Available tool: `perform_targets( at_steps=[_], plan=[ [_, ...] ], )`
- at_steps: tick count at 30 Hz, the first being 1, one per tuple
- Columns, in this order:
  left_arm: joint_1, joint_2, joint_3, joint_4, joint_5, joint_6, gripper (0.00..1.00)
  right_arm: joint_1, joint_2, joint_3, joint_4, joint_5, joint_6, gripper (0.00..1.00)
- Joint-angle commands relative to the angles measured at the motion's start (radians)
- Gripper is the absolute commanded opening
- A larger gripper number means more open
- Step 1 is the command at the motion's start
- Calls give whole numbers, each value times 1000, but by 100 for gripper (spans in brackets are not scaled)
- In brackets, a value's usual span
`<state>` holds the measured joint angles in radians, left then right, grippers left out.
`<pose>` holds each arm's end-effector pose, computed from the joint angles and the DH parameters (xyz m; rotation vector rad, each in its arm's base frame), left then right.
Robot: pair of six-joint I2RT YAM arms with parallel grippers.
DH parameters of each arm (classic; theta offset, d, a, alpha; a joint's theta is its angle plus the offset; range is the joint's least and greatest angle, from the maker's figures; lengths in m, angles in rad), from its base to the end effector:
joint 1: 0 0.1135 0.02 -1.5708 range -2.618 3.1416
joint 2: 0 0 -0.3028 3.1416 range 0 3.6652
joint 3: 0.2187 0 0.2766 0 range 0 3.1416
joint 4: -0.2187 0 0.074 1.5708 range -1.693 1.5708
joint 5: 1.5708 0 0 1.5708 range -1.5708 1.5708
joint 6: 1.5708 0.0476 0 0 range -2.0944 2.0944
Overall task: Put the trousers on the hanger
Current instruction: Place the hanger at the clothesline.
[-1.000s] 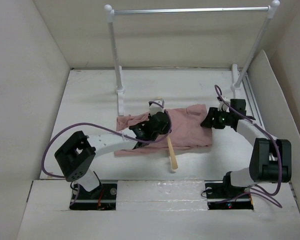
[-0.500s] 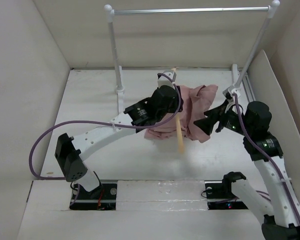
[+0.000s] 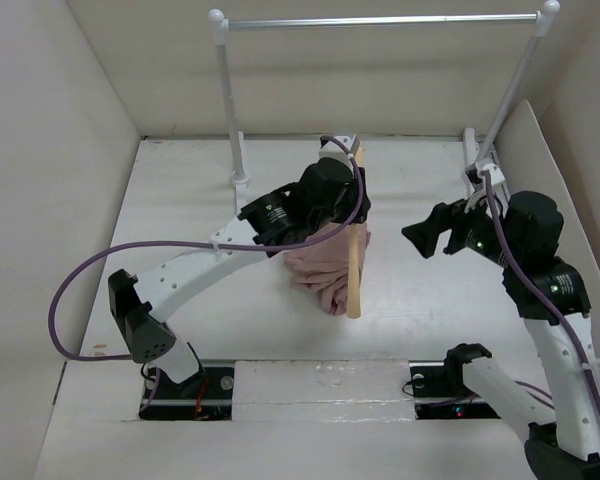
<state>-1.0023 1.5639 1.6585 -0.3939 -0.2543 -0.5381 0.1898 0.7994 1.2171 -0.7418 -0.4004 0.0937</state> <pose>0.2232 -0.3271 0.4661 0.2675 1.9255 -0.8169 0.1370 0.0452 0.4574 -0.3659 1.8732 0.5712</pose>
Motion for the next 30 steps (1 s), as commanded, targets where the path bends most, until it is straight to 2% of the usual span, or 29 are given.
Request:
perform_targets(
  at_steps=[1,2,5,11,15,16,18,20,22,24,25,26,28,29,30],
  plan=[
    [7,-47,93,35,35,10,0,77,-28,-114,169,-219,144,92],
    [7,-44,98,33,35,12,0,104,-55,-151,311,-253,237,92],
    [7,-35,115,33,41,13,0,215,-78,-244,508,-250,368,92],
    [7,-22,132,43,38,23,0,429,-23,-326,706,-151,477,94],
    [7,-19,119,50,38,27,0,491,23,-337,777,-114,488,91],
    [7,-19,113,53,39,26,0,491,35,-335,780,-114,488,87],
    [7,-22,100,67,43,27,0,501,43,-334,776,-94,483,73],
    [7,-21,103,72,44,29,0,510,46,-343,782,-75,488,39],
    [7,-19,110,73,40,27,0,510,47,-364,811,-75,505,12],
    [7,-18,115,73,33,26,0,510,43,-369,849,-60,535,0],
    [7,-21,122,75,32,27,0,510,41,-363,861,-49,543,0],
    [7,-25,129,75,33,32,9,510,35,-355,868,-11,557,0],
    [20,-42,162,73,53,38,37,482,43,-306,869,5,557,0],
    [21,-47,182,61,58,40,61,462,67,-280,862,-14,552,0],
    [36,-54,204,52,61,44,69,441,81,-259,864,-26,552,0]
  ],
)
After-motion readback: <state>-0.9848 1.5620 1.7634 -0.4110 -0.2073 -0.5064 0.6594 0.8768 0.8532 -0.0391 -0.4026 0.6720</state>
